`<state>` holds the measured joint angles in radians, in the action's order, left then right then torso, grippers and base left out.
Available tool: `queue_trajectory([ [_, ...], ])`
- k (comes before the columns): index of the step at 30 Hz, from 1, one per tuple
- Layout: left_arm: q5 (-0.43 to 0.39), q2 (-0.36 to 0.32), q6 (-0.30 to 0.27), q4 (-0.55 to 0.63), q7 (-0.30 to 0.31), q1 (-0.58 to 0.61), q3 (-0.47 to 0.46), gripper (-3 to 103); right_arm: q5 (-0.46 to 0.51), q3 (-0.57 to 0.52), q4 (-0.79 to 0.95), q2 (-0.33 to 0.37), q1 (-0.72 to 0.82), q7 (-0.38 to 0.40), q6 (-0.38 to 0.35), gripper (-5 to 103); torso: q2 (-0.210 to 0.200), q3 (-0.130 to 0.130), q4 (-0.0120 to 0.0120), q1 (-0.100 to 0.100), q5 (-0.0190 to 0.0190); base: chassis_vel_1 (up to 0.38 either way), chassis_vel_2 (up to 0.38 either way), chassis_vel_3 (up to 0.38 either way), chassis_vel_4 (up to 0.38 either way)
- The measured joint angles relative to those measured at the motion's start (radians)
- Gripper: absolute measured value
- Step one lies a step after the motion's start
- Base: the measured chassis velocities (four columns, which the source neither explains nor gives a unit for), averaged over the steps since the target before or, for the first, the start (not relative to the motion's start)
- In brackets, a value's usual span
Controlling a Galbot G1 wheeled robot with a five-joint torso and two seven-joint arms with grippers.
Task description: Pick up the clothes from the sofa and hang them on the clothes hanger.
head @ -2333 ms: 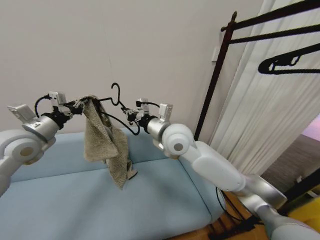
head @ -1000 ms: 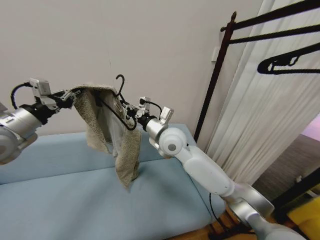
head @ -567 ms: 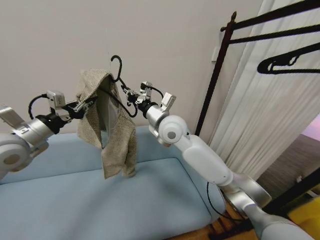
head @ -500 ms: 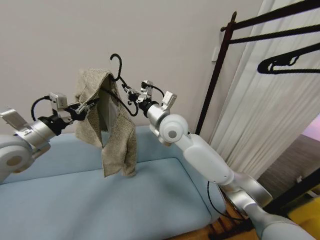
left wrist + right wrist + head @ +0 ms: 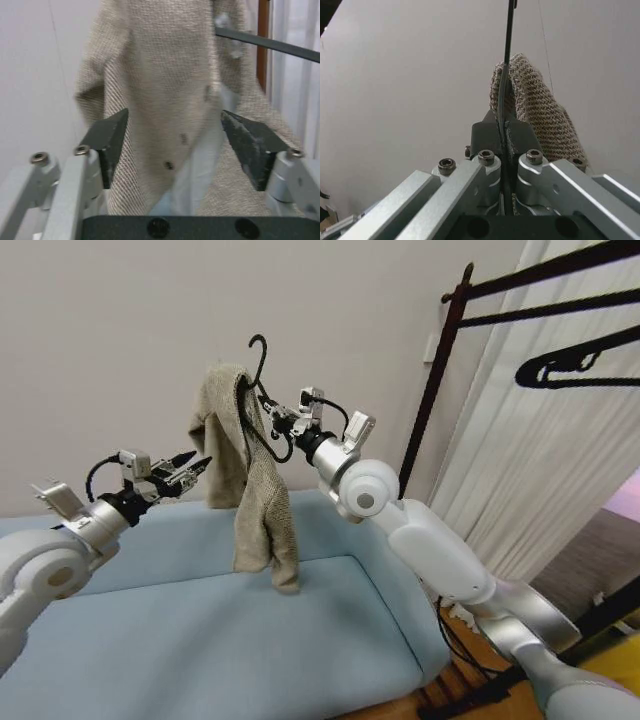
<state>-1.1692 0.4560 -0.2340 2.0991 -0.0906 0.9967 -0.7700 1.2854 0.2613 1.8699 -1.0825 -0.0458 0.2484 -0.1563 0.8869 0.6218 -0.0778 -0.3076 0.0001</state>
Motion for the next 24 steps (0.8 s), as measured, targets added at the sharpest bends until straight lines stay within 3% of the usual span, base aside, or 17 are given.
queue_trajectory([
  [4,-0.011,-0.021,0.005,-0.026,0.002,-0.016,-0.002,74,-0.007,0.0,0.007,0.059,0.0,-0.067,-0.01,2,0.0,0.0,-0.0003,0.0,0.0002,0.0,0.0,0.0,0.0],
  [6,-0.025,-0.038,0.008,-0.047,0.002,-0.027,-0.002,91,-0.008,-0.007,0.008,0.101,0.0,-0.118,-0.025,2,0.0,0.0,-0.0003,0.0,0.0002,0.0,0.0,0.0,0.0],
  [7,-0.025,-0.038,0.008,-0.047,0.002,-0.027,-0.002,91,-0.008,-0.007,0.008,0.101,0.0,-0.118,-0.025,2,0.0,0.0,-0.0003,0.0,0.0002,0.0,0.0,0.0,0.0],
  [9,-0.054,-0.066,0.01,-0.074,-0.012,-0.041,-0.002,96,-0.01,-0.02,0.003,0.157,-0.002,-0.201,-0.052,2,0.0,0.0,-0.0003,0.0,0.0002,0.0,0.0,0.0,0.0],
  [10,-0.086,-0.105,0.011,-0.11,-0.045,-0.059,0.008,98,-0.02,-0.036,-0.009,0.216,-0.006,-0.277,-0.079,2,0.0,0.0,-0.0004,0.0,0.0002,0.0,0.0,0.0,0.0],
  [15,-0.115,-0.164,0.011,-0.158,-0.096,-0.081,0.019,100,-0.046,-0.044,-0.037,0.251,-0.006,-0.368,-0.091,2,0.0,0.0,-0.0005,0.0,0.0002,0.0,0.0,0.0,0.0],
  [18,-0.137,-0.238,0.011,-0.216,-0.182,-0.091,0.023,100,-0.087,-0.041,-0.071,0.257,-0.006,-0.484,-0.096,2,0.0,0.0,0.0001,0.0,0.0,0.0,0.0,0.0,0.0],
  [19,-0.158,-0.279,0.012,-0.25,-0.243,-0.091,0.026,100,-0.099,-0.036,-0.076,0.257,-0.007,-0.524,-0.1,2,0.0,0.0,0.0002,0.0,0.0,0.0,0.0,0.0,0.0],
  [20,-0.158,-0.279,0.012,-0.25,-0.243,-0.091,0.026,100,-0.099,-0.036,-0.076,0.257,-0.007,-0.524,-0.1,2,0.0,0.0,0.0002,0.0,0.0,0.0,0.0,0.0,0.0],
  [24,-0.243,-0.404,-0.008,-0.36,-0.433,-0.087,0.027,100,-0.119,-0.022,-0.074,0.259,-0.017,-0.603,-0.107,2,0.0,0.0,0.0002,0.0,-0.0001,0.0,0.0,0.0,0.0],
])
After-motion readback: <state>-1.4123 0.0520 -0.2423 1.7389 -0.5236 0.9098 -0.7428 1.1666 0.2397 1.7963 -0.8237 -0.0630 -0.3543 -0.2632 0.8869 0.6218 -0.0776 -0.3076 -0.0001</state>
